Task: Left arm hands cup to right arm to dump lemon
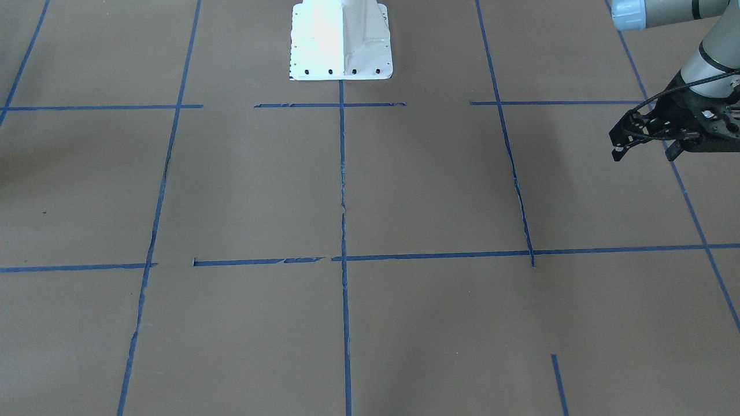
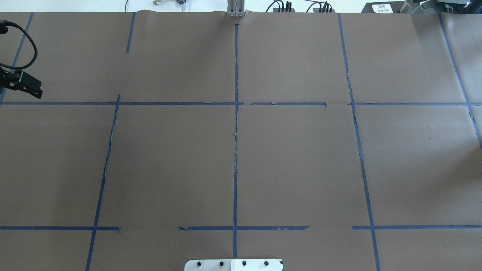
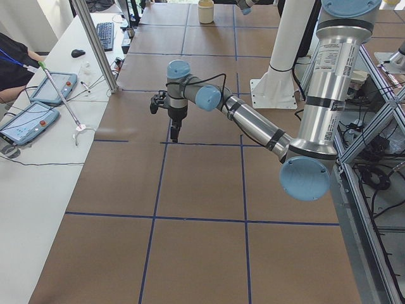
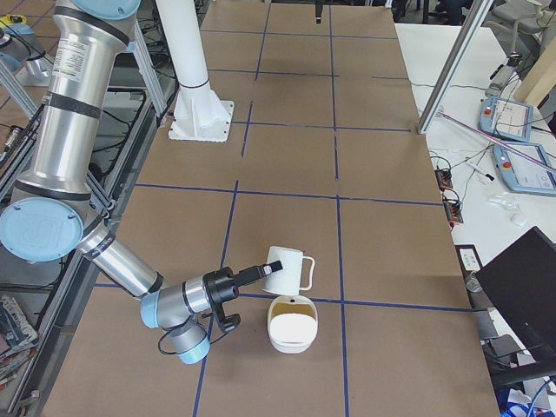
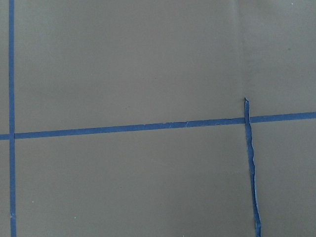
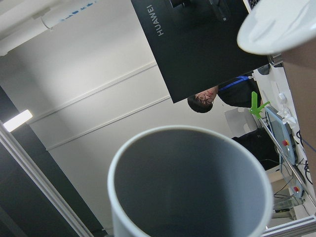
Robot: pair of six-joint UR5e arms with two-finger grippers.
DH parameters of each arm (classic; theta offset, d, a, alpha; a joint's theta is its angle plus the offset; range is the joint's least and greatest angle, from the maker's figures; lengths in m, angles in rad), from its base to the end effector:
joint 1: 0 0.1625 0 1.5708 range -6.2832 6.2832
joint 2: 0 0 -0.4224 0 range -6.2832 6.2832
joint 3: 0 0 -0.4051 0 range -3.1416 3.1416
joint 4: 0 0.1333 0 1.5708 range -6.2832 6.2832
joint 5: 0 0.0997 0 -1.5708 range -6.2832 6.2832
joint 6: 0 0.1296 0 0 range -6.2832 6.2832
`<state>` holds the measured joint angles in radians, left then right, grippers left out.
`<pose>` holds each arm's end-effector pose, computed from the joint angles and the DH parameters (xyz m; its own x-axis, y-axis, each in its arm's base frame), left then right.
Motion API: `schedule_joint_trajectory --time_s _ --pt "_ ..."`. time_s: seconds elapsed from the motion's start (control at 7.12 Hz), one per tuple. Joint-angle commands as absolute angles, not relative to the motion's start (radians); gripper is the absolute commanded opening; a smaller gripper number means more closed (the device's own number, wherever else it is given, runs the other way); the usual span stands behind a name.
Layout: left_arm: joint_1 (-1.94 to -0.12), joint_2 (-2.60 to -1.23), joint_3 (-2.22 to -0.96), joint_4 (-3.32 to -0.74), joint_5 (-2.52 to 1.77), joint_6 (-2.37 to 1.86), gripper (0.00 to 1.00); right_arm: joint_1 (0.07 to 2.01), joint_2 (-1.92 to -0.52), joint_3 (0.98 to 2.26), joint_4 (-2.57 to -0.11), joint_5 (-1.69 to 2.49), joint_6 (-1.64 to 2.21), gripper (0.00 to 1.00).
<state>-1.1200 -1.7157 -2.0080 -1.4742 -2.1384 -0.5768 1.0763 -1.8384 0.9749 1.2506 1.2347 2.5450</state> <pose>0.1774 -0.5125 0.4079 0.7547 0.0631 -0.6530 0.0313 0.9908 0.1319 0.0471 -0.2835 0.7393 -0.9080 -0.0384 0.4173 -0.4001 0.3756 -0.8360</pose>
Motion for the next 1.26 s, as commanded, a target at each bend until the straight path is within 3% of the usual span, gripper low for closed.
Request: schedule_joint_trajectory --time_s 0.0,0.42,1.12 --pt "-1.12 -1.712 -2.008 -1.474 -2.138 -0.577 1.0 1.106 -1.85 1.055 1.156 1.288 2.314 0.02" --pt "-1.12 -1.709 -1.997 -1.477 -2.14 -0.578 1.0 1.433 -1.832 1.232 0.87 1.719 2.164 0.01" --pt "-1.118 -1.72 -1.983 -1.483 -2.138 -0.56 1.0 1.434 -1.83 1.416 0.525 1.827 1.49 0.01"
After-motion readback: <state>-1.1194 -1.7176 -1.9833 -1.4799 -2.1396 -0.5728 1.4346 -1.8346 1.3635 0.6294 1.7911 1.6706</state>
